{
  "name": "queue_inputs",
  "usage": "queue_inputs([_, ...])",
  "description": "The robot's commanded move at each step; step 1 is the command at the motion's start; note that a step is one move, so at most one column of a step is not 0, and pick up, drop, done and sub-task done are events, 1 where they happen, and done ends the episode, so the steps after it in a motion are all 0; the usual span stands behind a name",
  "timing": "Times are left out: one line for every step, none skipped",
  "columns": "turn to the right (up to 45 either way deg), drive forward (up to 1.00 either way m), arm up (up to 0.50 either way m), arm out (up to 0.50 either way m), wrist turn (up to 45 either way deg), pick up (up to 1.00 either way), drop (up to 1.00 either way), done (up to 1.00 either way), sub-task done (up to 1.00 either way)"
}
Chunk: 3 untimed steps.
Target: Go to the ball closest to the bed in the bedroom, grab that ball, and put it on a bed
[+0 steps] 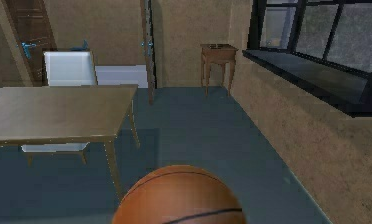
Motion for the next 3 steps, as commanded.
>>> queue_inputs([45.0, 0.0, 0.0, 0.0, 0.0, 0.0, 0.0, 0.0, 0.0])
queue_inputs([45.0, 0.0, 0.0, 0.0, 0.0, 0.0, 0.0, 0.0, 0.0])
queue_inputs([0.0, 0.1, 0.0, 0.0, 0.0, 0.0, 0.0, 0.0, 0.0])
